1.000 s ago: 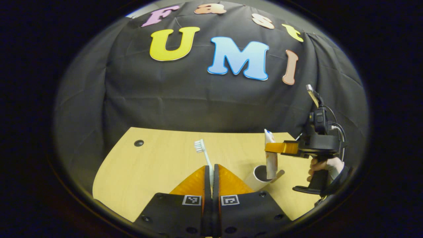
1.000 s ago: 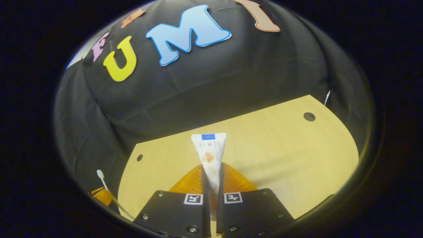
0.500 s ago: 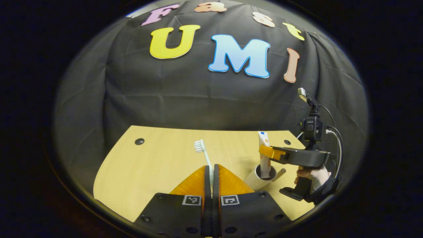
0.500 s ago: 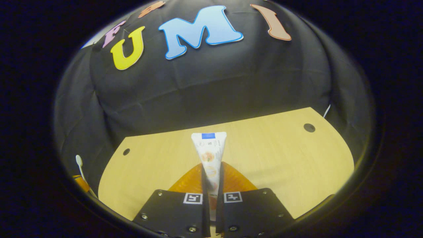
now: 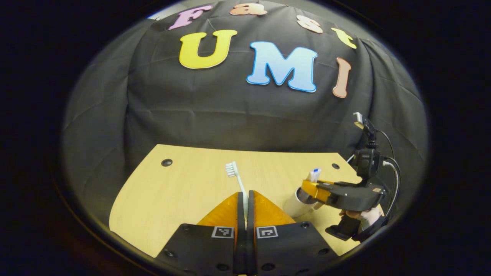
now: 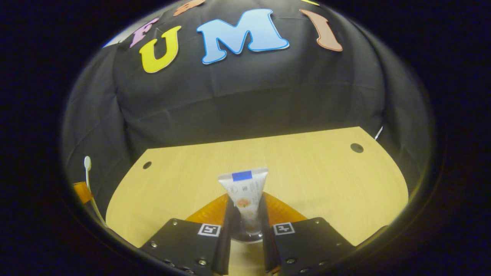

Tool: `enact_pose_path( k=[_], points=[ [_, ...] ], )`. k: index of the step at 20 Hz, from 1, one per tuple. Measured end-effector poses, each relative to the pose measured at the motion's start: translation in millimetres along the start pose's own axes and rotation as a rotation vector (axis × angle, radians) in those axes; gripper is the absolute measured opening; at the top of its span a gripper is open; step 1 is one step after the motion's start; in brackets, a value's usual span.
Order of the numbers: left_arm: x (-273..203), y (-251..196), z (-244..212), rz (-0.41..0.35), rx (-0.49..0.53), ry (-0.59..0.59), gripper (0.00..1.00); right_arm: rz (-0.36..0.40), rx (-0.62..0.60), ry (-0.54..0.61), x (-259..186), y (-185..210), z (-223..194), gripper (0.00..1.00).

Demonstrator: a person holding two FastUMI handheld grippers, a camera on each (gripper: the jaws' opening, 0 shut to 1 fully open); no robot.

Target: Put the toothbrush and toothpaste on the desktop into the cup, then pick up the cup and place it on the coaster on the desktop.

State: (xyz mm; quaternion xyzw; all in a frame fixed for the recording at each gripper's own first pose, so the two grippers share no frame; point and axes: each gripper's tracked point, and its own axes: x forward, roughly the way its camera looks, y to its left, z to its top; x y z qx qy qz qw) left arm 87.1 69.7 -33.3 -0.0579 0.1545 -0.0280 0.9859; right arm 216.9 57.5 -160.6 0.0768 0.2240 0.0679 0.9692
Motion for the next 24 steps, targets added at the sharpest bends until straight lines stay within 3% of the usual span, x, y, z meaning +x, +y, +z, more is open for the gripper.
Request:
enact_pose_path(
  k=[2, 4, 12, 17, 24],
  points=[
    [-1, -4, -1, -0.005, -0.012, -0.006, 0.07, 0.002, 0.009, 0.014, -6, -2, -8, 0.39],
    [0, -9, 1, -0.015, -0.013, -0.014, 0.07, 0.007, 0.019, 0.013, -17, -2, -6, 0.56],
    [5, -46, 19, -0.117, 0.007, -0.082, 0.07, -0.024, 0.12, -0.137, -77, -32, 42, 0.58],
    [26, -80, 31, -0.18, -0.006, -0.125, 0.07, -0.07, 0.166, -0.129, -110, -68, 26, 0.56],
    [69, -131, 48, -0.169, 0.033, -0.249, 0.07, -0.113, 0.18, -0.074, -149, -117, -12, 0.56]
  ],
)
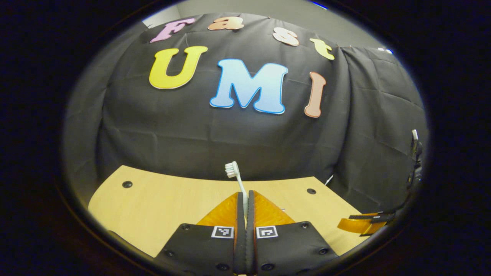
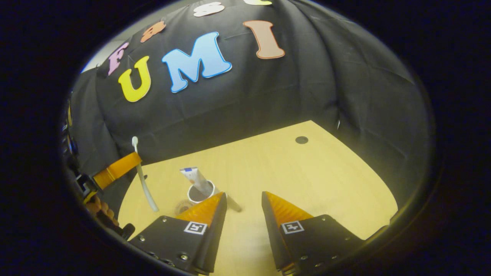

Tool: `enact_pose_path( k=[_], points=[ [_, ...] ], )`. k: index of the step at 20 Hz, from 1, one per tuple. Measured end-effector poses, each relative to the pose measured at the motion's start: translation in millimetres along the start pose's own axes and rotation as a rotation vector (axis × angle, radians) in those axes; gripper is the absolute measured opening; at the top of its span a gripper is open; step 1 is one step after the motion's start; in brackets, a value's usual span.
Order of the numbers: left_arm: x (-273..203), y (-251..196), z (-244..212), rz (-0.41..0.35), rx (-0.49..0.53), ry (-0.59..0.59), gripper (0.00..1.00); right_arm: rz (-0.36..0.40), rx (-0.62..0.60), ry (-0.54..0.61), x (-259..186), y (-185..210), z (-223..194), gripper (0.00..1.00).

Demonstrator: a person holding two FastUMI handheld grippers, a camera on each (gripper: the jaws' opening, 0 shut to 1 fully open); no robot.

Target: Put the toothbrush and toothpaste on the desktop into the cup, then pick up the cup and place it on the coaster on the desktop.

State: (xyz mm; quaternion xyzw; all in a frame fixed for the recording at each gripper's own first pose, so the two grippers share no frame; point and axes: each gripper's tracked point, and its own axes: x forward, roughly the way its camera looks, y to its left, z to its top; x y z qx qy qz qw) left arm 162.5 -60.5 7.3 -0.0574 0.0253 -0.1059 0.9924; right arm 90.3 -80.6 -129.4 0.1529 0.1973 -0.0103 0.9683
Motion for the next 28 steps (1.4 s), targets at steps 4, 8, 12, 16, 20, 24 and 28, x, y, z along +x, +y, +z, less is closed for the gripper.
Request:
enact_pose_path(
  k=[4, 8, 12, 16, 20, 24, 28],
  points=[
    [32, -11, 0, 0.04, 0.054, -0.067, 0.07, -0.002, 0.022, 0.024, -5, -28, -6, 0.56],
    [65, -16, -9, 0.076, 0.067, -0.11, 0.07, 0.0, 0.009, 0.055, -6, -53, -13, 0.56],
    [85, -23, -24, 0.108, 0.089, -0.13, 0.07, -0.007, -0.006, 0.089, -1, -78, -21, 0.56],
    [88, -28, -28, 0.154, 0.114, -0.172, 0.07, -0.03, 0.003, 0.123, 2, -101, -30, 0.58],
    [87, -25, -39, 0.2, 0.14, -0.198, 0.07, -0.046, 0.004, 0.144, 3, -114, -37, 0.56],
    [89, -24, -53, 0.23, 0.165, -0.194, 0.07, -0.049, -0.001, 0.153, 7, -115, -39, 0.56],
    [89, -17, -64, 0.255, 0.156, -0.18, 0.07, -0.043, 0.005, 0.153, 10, -110, -38, 0.56]
  ],
)
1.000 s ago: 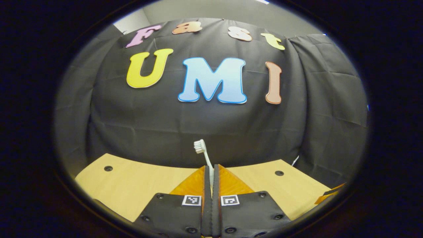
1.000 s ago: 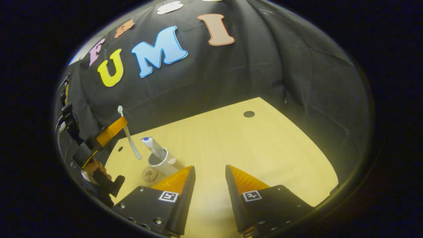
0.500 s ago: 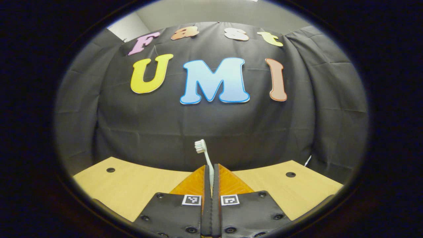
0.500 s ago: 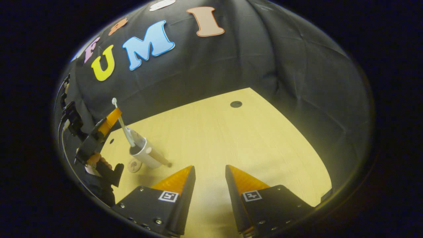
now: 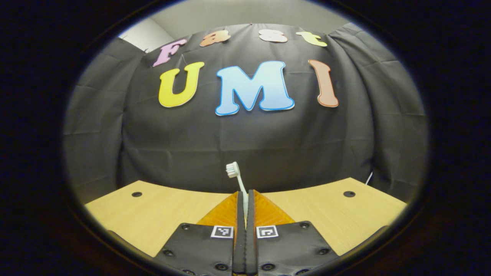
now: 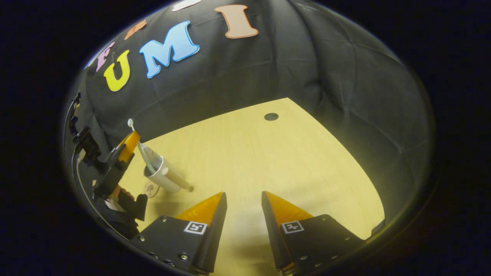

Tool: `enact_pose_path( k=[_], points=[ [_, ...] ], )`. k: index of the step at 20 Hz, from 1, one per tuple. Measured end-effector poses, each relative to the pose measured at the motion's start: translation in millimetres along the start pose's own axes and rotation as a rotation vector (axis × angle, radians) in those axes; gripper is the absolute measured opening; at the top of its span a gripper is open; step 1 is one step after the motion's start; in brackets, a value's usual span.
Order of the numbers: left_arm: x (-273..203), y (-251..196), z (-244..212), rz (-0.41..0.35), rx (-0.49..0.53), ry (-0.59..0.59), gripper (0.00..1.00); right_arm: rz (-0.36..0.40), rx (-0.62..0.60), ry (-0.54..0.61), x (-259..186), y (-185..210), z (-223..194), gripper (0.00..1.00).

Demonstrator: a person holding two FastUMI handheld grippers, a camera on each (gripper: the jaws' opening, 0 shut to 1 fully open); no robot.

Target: Put the toothbrush and toothpaste on the desktop into the cup, then pick up the cup and place it on the coaster on the desktop.

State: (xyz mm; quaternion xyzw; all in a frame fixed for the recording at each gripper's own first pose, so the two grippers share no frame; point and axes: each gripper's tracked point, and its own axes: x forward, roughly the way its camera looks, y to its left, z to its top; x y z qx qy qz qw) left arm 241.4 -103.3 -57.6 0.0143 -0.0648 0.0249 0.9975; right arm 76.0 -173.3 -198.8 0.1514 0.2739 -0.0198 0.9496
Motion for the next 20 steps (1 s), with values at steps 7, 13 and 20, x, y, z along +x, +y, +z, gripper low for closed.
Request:
enact_pose_path(
  k=[7, 13, 20],
  points=[
    [-5, -6, 2, -0.027, -0.018, 0.016, 0.45, 0.021, -0.006, -0.007, 2, 15, 5, 0.53],
    [-21, 0, 9, -0.04, -0.057, 0.028, 0.76, 0.054, -0.043, -0.005, 5, 34, 7, 0.58],
    [-57, 27, 27, -0.056, -0.059, 0.082, 0.89, 0.177, -0.177, 0.028, 11, 86, 7, 0.55]
  ],
)
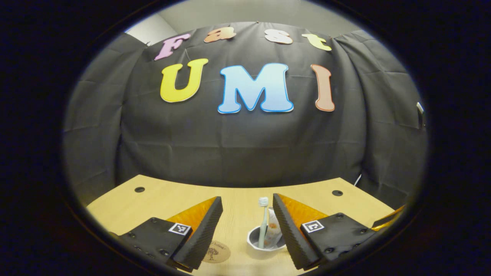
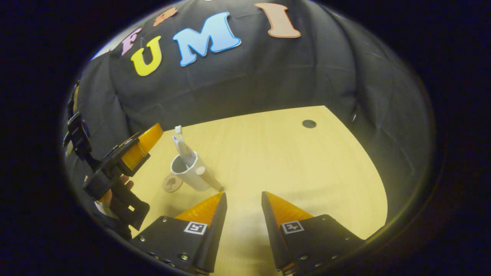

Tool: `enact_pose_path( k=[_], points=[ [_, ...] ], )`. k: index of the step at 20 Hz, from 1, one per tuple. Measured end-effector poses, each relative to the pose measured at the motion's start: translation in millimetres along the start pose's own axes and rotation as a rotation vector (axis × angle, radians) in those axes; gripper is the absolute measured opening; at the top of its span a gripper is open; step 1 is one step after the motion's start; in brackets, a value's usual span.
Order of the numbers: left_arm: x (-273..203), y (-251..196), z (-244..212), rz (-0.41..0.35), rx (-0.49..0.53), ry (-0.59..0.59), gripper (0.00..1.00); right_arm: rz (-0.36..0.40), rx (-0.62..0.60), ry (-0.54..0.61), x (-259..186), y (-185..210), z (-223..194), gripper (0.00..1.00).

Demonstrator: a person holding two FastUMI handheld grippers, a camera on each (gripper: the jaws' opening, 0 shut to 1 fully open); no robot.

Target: Put the toothbrush and toothpaste on the desktop into the cup, then pick up the cup and place it on the coaster on the desktop.

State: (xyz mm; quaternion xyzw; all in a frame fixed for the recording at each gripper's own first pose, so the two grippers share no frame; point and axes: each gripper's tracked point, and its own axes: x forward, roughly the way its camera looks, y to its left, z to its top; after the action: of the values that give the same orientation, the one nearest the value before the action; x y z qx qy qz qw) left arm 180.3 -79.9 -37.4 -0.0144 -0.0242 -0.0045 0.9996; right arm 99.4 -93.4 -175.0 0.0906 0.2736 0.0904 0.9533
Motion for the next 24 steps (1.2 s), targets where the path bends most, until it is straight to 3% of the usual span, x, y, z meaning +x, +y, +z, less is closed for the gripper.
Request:
enact_pose_path(
  k=[12, 17, 24],
  points=[
    [-96, 96, -3, 0.051, -0.048, 0.153, 0.9, 0.166, -0.399, 0.131, 49, 63, 11, 0.56],
    [-122, 130, -5, 0.083, -0.066, 0.181, 0.89, 0.191, -0.562, 0.2, 74, 70, 13, 0.55],
    [-139, 149, -18, 0.112, -0.085, 0.224, 0.91, 0.221, -0.685, 0.309, 105, 66, 9, 0.58]
  ],
)
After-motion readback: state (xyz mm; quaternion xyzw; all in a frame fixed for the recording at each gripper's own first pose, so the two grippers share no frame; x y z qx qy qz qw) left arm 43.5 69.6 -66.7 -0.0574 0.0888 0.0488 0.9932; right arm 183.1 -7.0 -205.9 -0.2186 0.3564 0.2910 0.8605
